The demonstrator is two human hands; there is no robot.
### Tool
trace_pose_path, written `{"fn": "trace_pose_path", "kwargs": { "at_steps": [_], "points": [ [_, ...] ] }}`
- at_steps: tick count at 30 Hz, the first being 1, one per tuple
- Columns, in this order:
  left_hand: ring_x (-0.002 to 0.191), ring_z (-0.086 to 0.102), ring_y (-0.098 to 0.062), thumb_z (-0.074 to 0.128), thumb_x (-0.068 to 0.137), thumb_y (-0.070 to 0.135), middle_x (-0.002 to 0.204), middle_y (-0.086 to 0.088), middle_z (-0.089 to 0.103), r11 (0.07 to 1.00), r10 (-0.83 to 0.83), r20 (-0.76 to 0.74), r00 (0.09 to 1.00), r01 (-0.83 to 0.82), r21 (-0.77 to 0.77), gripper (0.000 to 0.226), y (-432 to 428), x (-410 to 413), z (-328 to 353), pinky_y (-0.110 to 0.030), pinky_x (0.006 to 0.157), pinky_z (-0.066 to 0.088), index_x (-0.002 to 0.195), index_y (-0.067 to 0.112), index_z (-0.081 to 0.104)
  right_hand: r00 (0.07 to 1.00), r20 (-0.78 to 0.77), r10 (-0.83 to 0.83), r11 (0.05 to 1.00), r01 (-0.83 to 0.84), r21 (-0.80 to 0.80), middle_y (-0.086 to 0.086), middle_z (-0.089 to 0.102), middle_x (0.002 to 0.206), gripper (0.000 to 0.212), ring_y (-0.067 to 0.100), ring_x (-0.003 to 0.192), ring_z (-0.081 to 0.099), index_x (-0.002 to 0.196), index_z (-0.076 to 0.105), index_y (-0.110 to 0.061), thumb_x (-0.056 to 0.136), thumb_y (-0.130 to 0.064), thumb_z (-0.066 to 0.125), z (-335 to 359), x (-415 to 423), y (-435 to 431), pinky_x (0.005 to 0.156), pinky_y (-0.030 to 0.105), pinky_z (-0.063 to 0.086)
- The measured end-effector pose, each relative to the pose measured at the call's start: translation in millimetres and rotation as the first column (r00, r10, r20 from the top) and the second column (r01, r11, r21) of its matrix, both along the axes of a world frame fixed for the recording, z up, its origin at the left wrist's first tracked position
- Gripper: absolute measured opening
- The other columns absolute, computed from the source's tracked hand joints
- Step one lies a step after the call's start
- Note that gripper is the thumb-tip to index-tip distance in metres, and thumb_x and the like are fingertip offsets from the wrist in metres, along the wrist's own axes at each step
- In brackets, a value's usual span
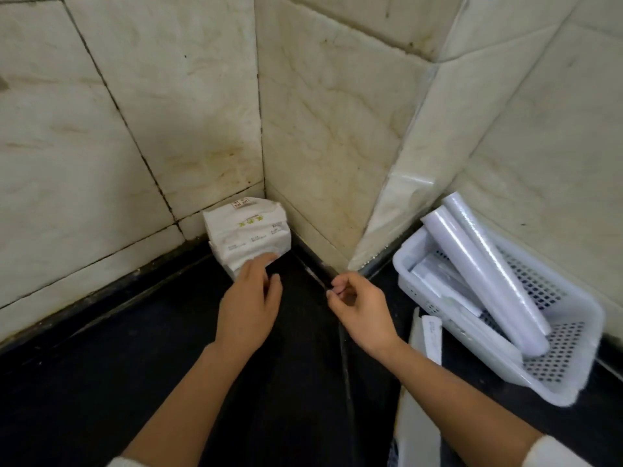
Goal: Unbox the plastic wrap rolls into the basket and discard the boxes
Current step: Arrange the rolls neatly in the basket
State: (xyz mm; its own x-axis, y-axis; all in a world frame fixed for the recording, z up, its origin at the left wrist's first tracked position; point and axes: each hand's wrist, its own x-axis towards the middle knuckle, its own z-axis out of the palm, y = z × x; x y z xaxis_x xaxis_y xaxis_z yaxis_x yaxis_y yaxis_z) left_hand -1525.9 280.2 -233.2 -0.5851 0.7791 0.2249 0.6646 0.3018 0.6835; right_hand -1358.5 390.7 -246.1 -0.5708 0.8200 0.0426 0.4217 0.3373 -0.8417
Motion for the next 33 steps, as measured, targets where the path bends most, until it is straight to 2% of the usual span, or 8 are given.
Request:
{"fn": "trace_pose_path", "kwargs": {
  "at_steps": [9,13,15,18,21,24,30,33],
  "points": [
    [0.121,0.042,-0.007,0.047,0.094,0.029,0.131,0.010,0.044,0.918,-0.393,-0.048,0.918,0.388,-0.080,0.032,73.6,152.9,-15.5,-0.028,0.096,0.046,0.126,0.028,0.050,0.956,0.016,-0.293,0.946,0.287,0.150,-0.006,0.063,0.081,0.014,0.006,0.074,0.059,0.091,0.060,-0.021,0.081,-0.014,0.067,32.2,154.5,66.8,0.069,0.019,0.046],
    [0.144,0.016,-0.018,0.039,0.097,0.036,0.152,-0.002,0.030,0.870,-0.480,-0.170,0.861,0.442,-0.216,0.041,118.5,183.4,-13.8,-0.041,0.121,0.014,0.136,0.022,0.042,0.905,0.183,-0.384,0.913,0.343,0.220,-0.004,0.059,0.095,0.022,0.008,0.075,0.054,0.104,0.057,-0.018,0.085,-0.022,0.066,30.7,195.9,109.4,0.062,0.016,0.039],
    [0.148,-0.006,-0.019,0.027,0.098,0.048,0.160,-0.003,0.011,0.839,-0.495,-0.146,0.857,0.427,-0.337,0.053,134.9,190.4,-15.7,-0.042,0.120,-0.008,0.145,0.024,0.029,0.869,0.293,-0.398,0.909,0.330,0.256,0.000,0.058,0.108,0.032,0.013,0.087,0.055,0.115,0.056,-0.017,0.086,-0.027,0.065,26.1,206.0,126.0,0.069,0.022,0.041],
    [0.146,-0.019,-0.020,0.018,0.096,0.055,0.161,-0.005,-0.001,0.798,-0.512,-0.115,0.851,0.423,-0.429,0.060,149.3,194.9,-22.1,-0.043,0.118,-0.014,0.148,0.025,0.022,0.820,0.459,-0.343,0.933,0.243,0.264,0.005,0.052,0.124,0.054,0.023,0.112,0.050,0.129,0.049,-0.014,0.082,-0.036,0.066,14.3,205.6,145.9,0.093,0.034,0.044],
    [0.145,-0.021,-0.019,0.013,0.095,0.056,0.161,-0.002,-0.002,0.780,-0.522,-0.129,0.843,0.412,-0.471,0.061,152.6,197.1,-29.8,-0.040,0.115,-0.018,0.149,0.028,0.018,0.802,0.524,-0.286,0.946,0.150,0.286,0.005,0.052,0.127,0.063,0.024,0.115,0.047,0.135,0.042,-0.016,0.082,-0.043,0.063,-2.5,202.3,154.7,0.097,0.041,0.042],
    [0.146,-0.015,-0.016,0.012,0.094,0.058,0.161,-0.001,0.000,0.794,-0.498,-0.104,0.861,0.405,-0.453,0.064,153.5,197.6,-33.5,-0.037,0.114,-0.021,0.150,0.028,0.013,0.856,0.447,-0.259,0.955,0.158,0.250,0.005,0.053,0.125,0.066,0.023,0.115,0.046,0.136,0.044,-0.014,0.080,-0.043,0.064,-12.9,204.1,158.7,0.098,0.038,0.040],
    [0.146,-0.005,-0.014,0.014,0.097,0.049,0.161,-0.002,0.000,0.864,-0.445,-0.236,0.864,0.346,-0.366,0.062,203.8,209.6,-26.6,-0.037,0.114,-0.022,0.151,0.020,0.004,0.976,0.028,-0.214,0.977,0.214,-0.004,-0.008,0.062,0.094,0.032,0.008,0.081,0.061,0.100,0.059,-0.022,0.072,-0.025,0.075,24.8,216.6,177.0,0.060,0.014,0.048],
    [0.147,-0.009,-0.021,0.019,0.099,0.041,0.161,0.002,-0.010,0.831,-0.533,-0.324,0.782,0.412,-0.372,0.060,243.6,220.1,-25.2,-0.043,0.114,-0.020,0.150,0.021,-0.005,0.968,-0.004,-0.253,0.961,0.252,0.114,-0.010,0.060,0.090,0.033,0.003,0.076,0.056,0.103,0.059,-0.017,0.075,-0.022,0.076,52.1,224.7,194.9,0.060,0.008,0.041]
  ]
}}
